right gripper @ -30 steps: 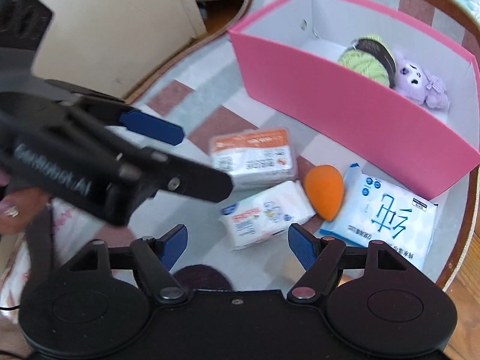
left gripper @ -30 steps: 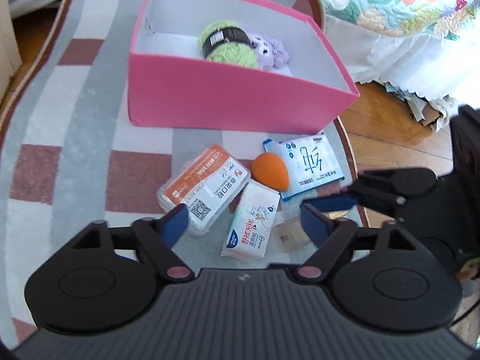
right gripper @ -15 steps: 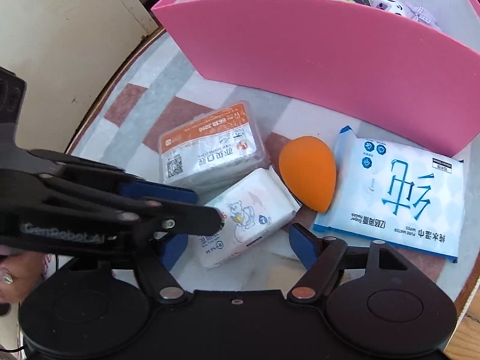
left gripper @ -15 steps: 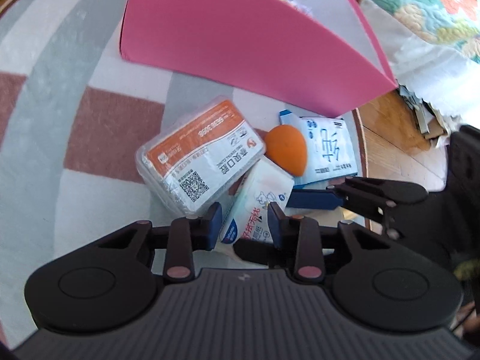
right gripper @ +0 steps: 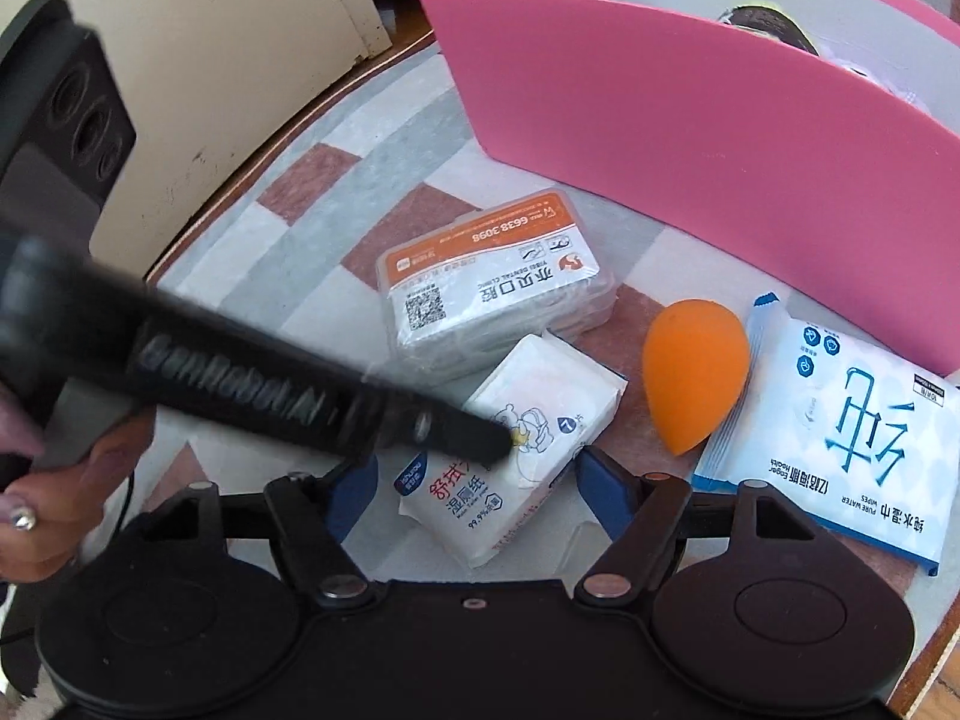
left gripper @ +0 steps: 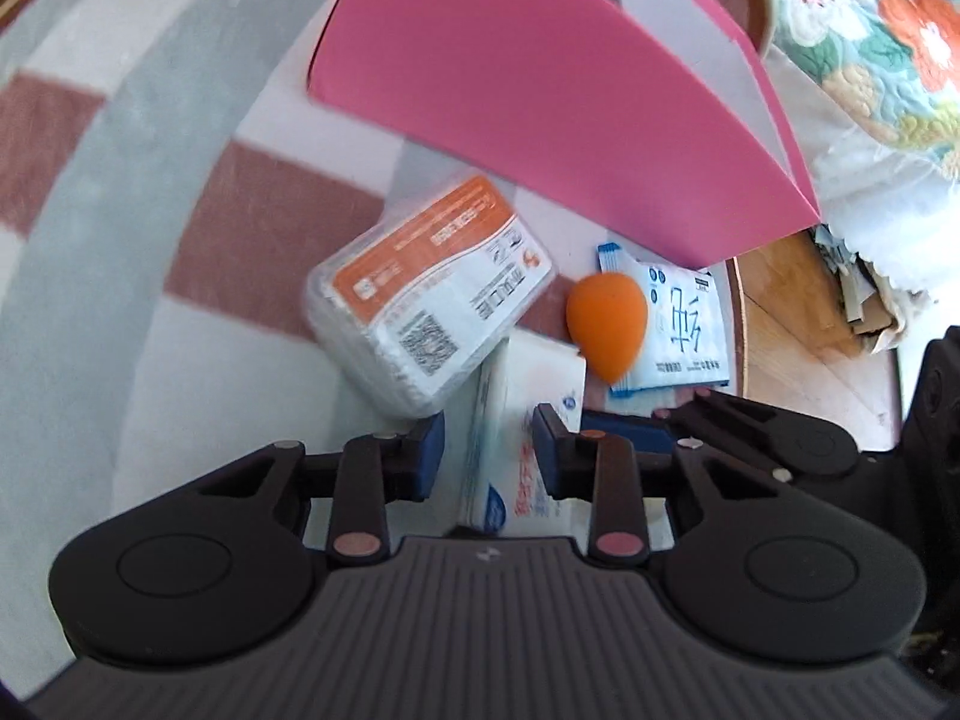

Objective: Organize objects
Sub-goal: 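Lower the left tool onto the white tissue pack and close, then carry the white tissue pack into the pink box and release, then lower the left tool onto the beige foundation bottle and close, then lift the foundation bottle into the pink box and open left tool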

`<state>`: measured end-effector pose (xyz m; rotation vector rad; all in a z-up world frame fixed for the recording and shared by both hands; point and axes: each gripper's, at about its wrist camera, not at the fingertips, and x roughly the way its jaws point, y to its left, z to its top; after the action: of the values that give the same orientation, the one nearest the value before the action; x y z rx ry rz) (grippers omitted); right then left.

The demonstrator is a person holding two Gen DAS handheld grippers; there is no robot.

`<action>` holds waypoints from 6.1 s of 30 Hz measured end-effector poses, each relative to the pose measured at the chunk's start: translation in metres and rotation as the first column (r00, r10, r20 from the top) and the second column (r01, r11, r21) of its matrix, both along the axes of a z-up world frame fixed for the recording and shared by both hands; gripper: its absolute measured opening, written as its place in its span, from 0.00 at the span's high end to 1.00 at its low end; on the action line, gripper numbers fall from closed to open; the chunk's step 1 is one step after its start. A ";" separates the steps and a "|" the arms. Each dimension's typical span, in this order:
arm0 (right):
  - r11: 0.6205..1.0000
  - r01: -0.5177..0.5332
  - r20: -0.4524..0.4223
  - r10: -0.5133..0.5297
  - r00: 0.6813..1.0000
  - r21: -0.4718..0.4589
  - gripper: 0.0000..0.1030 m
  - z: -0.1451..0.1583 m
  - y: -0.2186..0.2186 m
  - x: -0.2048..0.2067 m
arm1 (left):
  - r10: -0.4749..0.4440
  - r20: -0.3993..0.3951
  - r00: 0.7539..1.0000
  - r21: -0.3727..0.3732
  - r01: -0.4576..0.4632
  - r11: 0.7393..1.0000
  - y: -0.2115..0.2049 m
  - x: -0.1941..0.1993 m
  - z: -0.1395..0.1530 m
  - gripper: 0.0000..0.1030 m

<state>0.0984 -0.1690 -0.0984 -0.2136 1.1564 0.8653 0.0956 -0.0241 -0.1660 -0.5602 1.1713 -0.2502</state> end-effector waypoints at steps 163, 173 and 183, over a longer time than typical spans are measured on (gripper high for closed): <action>0.819 0.569 -0.204 -0.546 0.812 0.076 0.58 0.049 -0.094 -0.015 | -0.081 -0.034 0.996 -0.093 0.077 0.993 -0.020 0.005 0.021 0.62; 0.933 0.357 -0.034 -0.359 0.933 -0.037 0.53 0.045 -0.045 -0.034 | -0.091 -0.092 0.992 -0.146 0.077 0.986 -0.048 0.015 0.007 0.62; 0.891 0.450 -0.166 -0.454 0.875 -0.066 0.52 0.025 -0.061 -0.019 | -0.078 -0.105 0.991 -0.125 0.065 0.990 -0.060 0.011 -0.004 0.55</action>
<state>0.0794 -0.2295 -0.0737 0.1185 1.3153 0.4578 0.1071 -0.0841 -0.1697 -0.6456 1.2899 -0.3577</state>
